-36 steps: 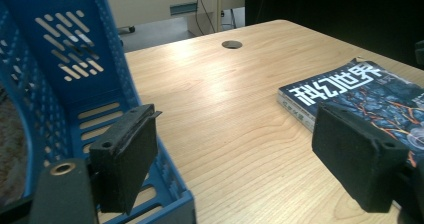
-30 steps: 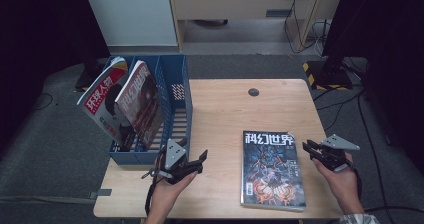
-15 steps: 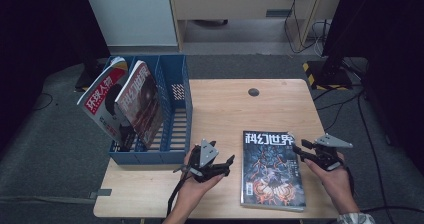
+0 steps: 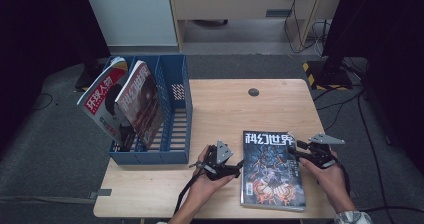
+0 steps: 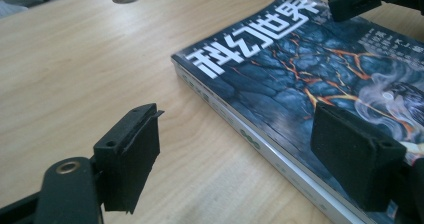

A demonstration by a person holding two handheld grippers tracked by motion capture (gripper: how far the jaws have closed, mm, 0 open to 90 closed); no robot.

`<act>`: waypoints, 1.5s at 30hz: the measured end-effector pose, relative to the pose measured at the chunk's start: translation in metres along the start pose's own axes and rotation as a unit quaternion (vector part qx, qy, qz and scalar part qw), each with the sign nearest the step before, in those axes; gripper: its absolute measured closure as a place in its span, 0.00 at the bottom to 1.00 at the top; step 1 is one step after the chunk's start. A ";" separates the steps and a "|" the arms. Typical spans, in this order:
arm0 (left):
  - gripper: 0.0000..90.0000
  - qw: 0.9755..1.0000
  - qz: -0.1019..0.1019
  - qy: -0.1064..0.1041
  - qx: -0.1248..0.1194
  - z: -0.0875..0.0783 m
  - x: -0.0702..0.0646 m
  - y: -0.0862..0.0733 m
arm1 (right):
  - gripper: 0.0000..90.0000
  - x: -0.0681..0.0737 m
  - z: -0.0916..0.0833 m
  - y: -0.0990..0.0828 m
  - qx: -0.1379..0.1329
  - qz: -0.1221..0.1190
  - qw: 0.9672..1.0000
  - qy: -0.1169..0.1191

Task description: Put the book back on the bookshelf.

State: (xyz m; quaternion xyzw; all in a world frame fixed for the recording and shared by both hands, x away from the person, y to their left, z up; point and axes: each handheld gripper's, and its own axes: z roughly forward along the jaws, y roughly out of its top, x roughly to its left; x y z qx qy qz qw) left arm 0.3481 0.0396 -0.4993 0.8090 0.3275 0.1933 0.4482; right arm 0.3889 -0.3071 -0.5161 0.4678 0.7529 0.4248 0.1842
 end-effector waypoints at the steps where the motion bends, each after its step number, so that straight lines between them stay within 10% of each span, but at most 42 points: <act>1: 0.22 1.000 -0.001 -0.001 0.002 0.001 -0.001 -0.001 | 0.52 0.001 0.001 0.000 0.003 -0.001 1.000 0.007; 26: 0.21 1.000 -0.020 0.010 -0.005 0.002 0.001 -0.001 | 0.54 0.022 0.013 0.003 0.020 -0.054 0.998 0.025; 38: 0.19 0.997 -0.078 -0.006 0.020 0.031 0.018 0.004 | 0.46 0.025 0.001 0.002 0.028 -0.046 0.998 0.025; 45: 0.18 0.991 -0.127 -0.035 0.031 0.048 0.025 0.002 | 0.43 0.026 0.004 0.000 0.039 -0.048 0.998 0.029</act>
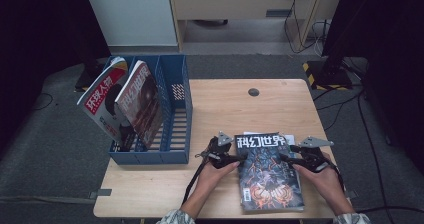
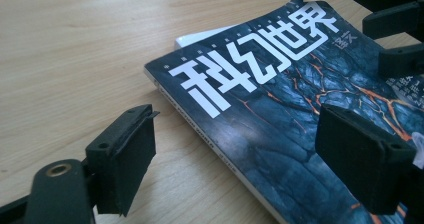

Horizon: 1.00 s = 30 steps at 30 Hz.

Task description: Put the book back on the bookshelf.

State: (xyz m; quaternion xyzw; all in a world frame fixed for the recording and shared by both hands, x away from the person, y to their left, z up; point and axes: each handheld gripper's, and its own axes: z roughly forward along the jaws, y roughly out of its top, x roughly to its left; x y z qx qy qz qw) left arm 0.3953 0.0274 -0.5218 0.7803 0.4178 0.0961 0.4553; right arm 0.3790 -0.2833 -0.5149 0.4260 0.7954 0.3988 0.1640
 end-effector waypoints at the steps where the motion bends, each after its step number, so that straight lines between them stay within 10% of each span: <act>1: 0.18 1.000 0.001 -0.001 0.003 0.001 0.000 0.000 | 0.42 0.000 0.000 0.000 0.001 -0.002 1.000 0.001; 9: 0.16 0.999 0.025 -0.014 0.032 0.009 -0.006 -0.005 | 0.40 0.002 0.001 0.000 0.005 -0.004 1.000 0.004; 30: 0.12 0.998 -0.004 -0.056 0.038 0.015 -0.007 -0.009 | 0.37 0.002 0.003 -0.003 0.003 0.008 1.000 0.023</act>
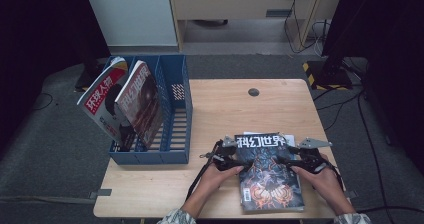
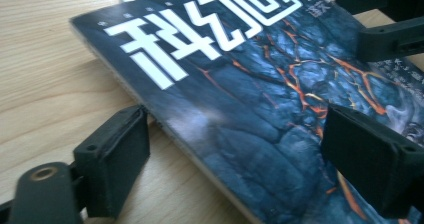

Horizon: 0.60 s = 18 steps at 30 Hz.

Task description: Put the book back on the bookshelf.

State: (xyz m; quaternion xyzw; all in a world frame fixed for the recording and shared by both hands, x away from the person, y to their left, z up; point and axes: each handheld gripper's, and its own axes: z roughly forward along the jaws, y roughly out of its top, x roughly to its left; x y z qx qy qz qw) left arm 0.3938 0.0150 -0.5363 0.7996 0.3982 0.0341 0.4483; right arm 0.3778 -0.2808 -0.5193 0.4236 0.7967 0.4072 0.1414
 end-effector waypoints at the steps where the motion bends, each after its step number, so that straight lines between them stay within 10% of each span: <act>1: 0.11 1.000 -0.001 0.003 0.001 0.000 -0.001 0.000 | 0.37 0.000 0.000 0.000 -0.001 0.001 1.000 -0.001; 18: 0.30 0.999 -0.015 0.007 -0.045 -0.019 -0.008 0.015 | 0.37 0.000 0.000 -0.001 -0.002 0.004 1.000 -0.001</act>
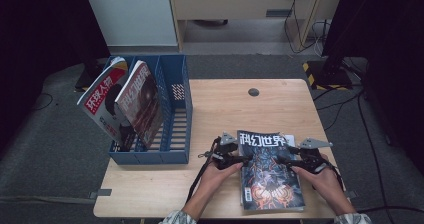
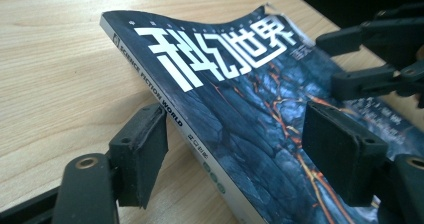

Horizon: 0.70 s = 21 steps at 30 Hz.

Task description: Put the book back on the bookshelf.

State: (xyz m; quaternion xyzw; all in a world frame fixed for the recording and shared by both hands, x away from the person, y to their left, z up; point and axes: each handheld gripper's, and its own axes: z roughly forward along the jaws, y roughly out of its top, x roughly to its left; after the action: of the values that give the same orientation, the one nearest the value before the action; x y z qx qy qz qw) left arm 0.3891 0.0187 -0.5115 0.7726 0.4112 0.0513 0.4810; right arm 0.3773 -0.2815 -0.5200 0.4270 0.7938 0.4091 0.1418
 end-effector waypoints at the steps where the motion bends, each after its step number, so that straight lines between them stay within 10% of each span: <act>1: 0.30 1.000 0.000 -0.002 -0.001 0.000 0.000 0.000 | 0.37 0.000 0.000 0.000 0.000 0.000 1.000 0.000; 7: 0.31 0.999 -0.015 -0.042 -0.004 0.001 -0.001 0.001 | 0.37 0.000 0.001 0.000 -0.003 0.007 1.000 0.001; 11: 0.30 1.000 0.017 -0.025 0.004 0.004 -0.011 0.002 | 0.36 0.001 0.002 0.000 -0.005 0.005 1.000 0.002; 21: 0.34 1.000 0.012 -0.024 -0.008 0.000 -0.011 0.004 | 0.36 0.003 0.003 0.001 -0.004 0.004 1.000 0.002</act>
State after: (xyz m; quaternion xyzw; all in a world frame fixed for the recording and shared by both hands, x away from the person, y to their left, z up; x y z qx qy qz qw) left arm 0.3841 0.0099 -0.5045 0.7745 0.3901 0.0419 0.4962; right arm 0.3776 -0.2768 -0.5208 0.4284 0.7912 0.4134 0.1402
